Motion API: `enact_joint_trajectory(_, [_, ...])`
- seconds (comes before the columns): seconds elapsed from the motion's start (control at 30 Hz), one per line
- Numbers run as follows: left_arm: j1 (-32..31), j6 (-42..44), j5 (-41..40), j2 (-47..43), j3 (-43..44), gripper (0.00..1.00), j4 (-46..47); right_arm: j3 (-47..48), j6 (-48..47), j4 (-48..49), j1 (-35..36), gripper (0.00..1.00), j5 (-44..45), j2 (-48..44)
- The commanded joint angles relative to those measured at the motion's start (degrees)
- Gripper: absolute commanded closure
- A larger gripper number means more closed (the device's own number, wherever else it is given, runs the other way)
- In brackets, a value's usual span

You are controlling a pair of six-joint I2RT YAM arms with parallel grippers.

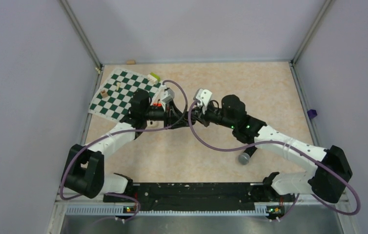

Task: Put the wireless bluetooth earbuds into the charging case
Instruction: Place the earbud in the charging case.

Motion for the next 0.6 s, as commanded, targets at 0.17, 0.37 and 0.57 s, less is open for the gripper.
enact_joint_trajectory(0.17, [0.9, 10.5, -7.8, -2.3, 3.3, 1.0, -7.2, 2.3, 1.0, -4.8, 4.7, 0.97, 0.0, 3.4])
enact_joint_trajectory(0.37, [1.0, 9.3, -2.8, -2.6, 2.8, 1.0, -5.5, 2.5, -1.0, -5.1, 4.7, 0.71, -0.4, 1.6])
enact_joint_trajectory(0.57, [1.0, 8.8, 0.5, -2.8, 2.3, 1.0, -3.3, 3.4, -1.3, -5.8, 4.6, 0.68, -1.5, 0.0])
